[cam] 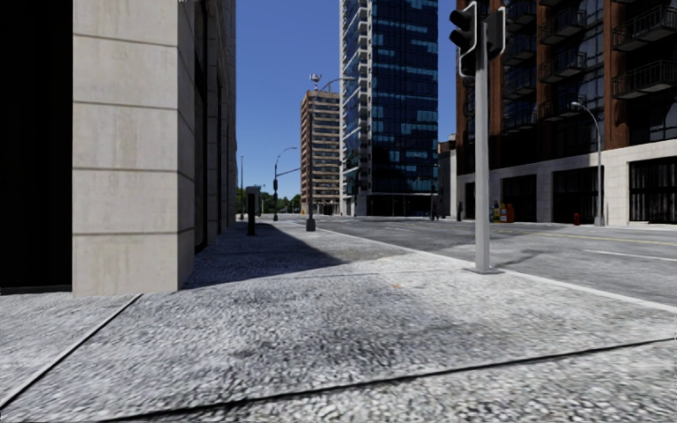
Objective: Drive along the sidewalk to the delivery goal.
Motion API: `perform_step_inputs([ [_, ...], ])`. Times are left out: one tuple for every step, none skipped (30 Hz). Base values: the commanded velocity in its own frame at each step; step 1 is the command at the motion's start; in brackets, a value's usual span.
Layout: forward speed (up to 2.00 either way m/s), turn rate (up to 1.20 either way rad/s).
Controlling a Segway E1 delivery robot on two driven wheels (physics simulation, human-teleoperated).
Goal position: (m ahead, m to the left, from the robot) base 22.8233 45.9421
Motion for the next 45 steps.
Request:
perform_step_inputs([
  [2.0, 0.0],
  [2.0, 0.0],
  [2.0, 0.0],
  [2.0, 0.0],
  [2.0, 0.0],
  [2.0, 0.0],
  [2.0, 0.0],
  [2.0, 0.0],
  [2.0, 0.0],
  [2.0, 0.0],
  [2.0, 0.0],
  [2.0, 0.0],
  [2.0, 0.0],
  [2.0, 0.0],
  [2.0, 0.0],
  [2.0, 0.0],
  [2.0, 0.0],
  [2.0, 0.0],
  [2.0, 0.0],
  [2.0, 0.0],
  [2.0, 0.0],
  [2.0, 0.0],
  [2.0, 0.0],
  [2.0, 0.0],
  [2.0, 0.0],
  [2.0, 0.0],
  [2.0, 0.0],
  [2.0, 0.0],
  [2.0, 0.0],
  [2.0, 0.0],
  [2.0, 0.0],
  [2.0, 0.0],
  [2.0, 0.0],
  [2.0, 0.0],
  [2.0, 0.0],
  [2.0, 0.0],
  [2.0, 0.0],
  [2.0, 0.0],
  [2.0, 0.0],
  [2.0, 0.0],
  [2.0, 0.0],
  [2.0, 0.2],
  [2.0, 0.42],
  [2.0, 0.63],
  [2.0, 0.77],
])
